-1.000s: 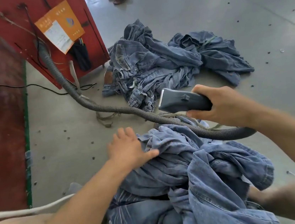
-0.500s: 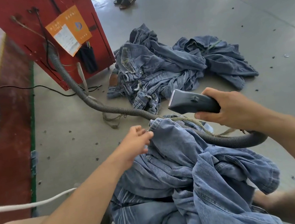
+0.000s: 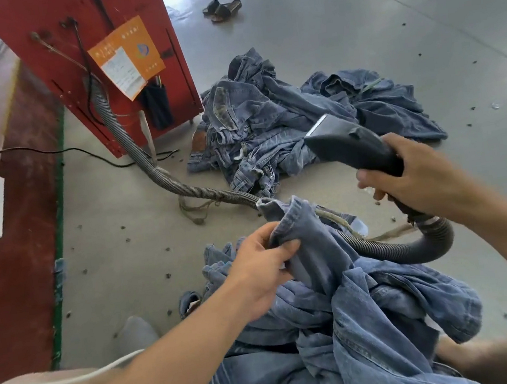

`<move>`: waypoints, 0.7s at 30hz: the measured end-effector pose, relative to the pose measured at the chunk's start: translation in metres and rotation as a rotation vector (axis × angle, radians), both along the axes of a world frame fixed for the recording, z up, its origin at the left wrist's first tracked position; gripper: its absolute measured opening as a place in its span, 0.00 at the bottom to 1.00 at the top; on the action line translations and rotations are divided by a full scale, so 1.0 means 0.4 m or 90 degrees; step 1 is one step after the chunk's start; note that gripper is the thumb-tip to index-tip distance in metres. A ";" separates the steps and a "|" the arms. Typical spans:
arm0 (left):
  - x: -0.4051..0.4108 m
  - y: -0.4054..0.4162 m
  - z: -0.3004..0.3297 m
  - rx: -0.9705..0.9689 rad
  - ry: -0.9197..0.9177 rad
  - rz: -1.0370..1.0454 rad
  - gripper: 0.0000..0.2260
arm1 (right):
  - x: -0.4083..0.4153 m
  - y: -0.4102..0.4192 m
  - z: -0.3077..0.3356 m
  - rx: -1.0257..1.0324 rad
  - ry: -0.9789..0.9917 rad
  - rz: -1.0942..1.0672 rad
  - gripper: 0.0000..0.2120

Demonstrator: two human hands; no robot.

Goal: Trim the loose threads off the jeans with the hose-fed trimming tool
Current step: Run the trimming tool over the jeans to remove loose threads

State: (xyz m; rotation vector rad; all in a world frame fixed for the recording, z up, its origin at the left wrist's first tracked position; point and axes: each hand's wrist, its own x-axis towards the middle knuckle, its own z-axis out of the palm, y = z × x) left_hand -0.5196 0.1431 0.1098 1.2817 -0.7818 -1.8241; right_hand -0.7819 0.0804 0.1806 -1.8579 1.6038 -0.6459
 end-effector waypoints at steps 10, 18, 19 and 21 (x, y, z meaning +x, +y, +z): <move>-0.063 0.057 0.029 -0.039 0.013 -0.084 0.06 | 0.083 0.064 0.000 0.131 -0.006 -0.005 0.21; -0.046 0.048 -0.001 0.183 0.052 0.122 0.16 | 0.053 0.077 -0.008 0.174 0.016 -0.007 0.13; -0.041 0.046 -0.005 0.182 0.051 0.118 0.13 | 0.048 0.081 -0.011 0.172 0.011 -0.010 0.14; -0.032 0.043 -0.008 0.165 0.067 0.082 0.12 | 0.034 0.086 -0.020 0.171 -0.012 -0.027 0.15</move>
